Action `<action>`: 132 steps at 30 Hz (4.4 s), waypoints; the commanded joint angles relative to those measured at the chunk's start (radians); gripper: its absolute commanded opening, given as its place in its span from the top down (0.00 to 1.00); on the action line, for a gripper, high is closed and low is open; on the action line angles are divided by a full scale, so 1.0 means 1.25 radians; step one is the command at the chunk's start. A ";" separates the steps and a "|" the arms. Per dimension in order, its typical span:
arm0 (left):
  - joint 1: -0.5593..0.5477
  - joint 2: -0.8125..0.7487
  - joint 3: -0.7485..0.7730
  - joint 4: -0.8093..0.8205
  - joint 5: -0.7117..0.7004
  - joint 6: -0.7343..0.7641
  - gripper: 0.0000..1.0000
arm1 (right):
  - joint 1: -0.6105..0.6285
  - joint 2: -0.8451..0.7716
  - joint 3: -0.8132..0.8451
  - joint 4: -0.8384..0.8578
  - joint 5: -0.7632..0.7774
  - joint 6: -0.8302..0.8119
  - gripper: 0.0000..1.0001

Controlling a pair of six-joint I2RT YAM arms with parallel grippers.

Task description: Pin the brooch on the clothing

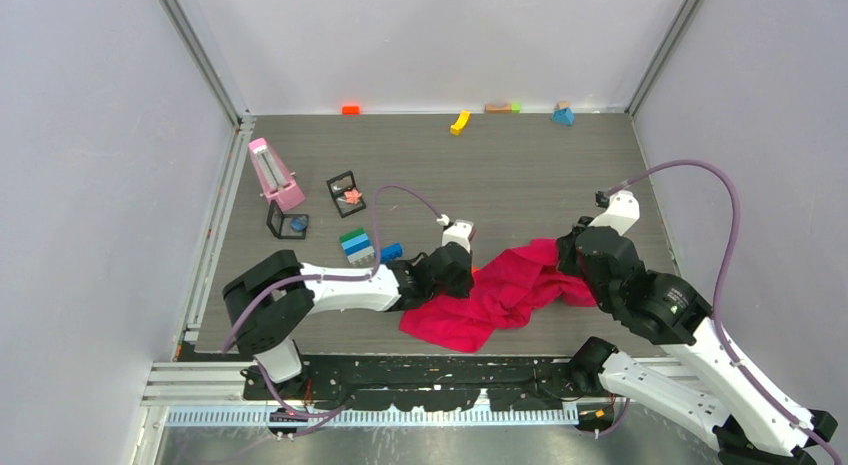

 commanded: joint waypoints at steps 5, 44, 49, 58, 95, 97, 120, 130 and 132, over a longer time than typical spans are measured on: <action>0.058 -0.123 0.067 -0.031 0.002 0.082 1.00 | 0.001 0.045 0.089 0.036 0.076 -0.035 0.99; 0.382 -0.575 0.463 -0.563 0.206 0.489 1.00 | -0.169 0.211 0.139 0.342 -0.159 -0.115 0.61; 0.381 -0.758 0.255 -0.529 0.000 0.509 1.00 | -0.169 0.314 0.040 0.427 -0.295 -0.074 0.40; 0.381 -0.987 0.044 -0.518 -0.453 0.475 1.00 | -0.139 0.718 0.198 0.555 -0.425 -0.103 0.35; 0.383 -0.690 0.324 -0.522 -0.400 0.547 1.00 | -0.153 0.965 0.947 0.161 -0.259 -0.204 0.99; 0.383 -0.630 0.427 -0.516 -0.386 0.575 1.00 | -0.185 0.887 0.951 0.138 -0.251 -0.219 0.99; 0.383 -0.425 0.934 -0.562 -0.015 0.538 1.00 | -0.207 0.307 0.950 0.072 0.001 -0.384 0.99; 0.396 -0.140 1.013 -0.594 -0.032 0.538 1.00 | -0.215 0.402 0.682 0.344 0.115 -0.474 0.99; 0.410 -0.086 1.032 -0.568 -0.030 0.548 1.00 | -0.243 0.436 0.676 0.381 0.082 -0.448 0.99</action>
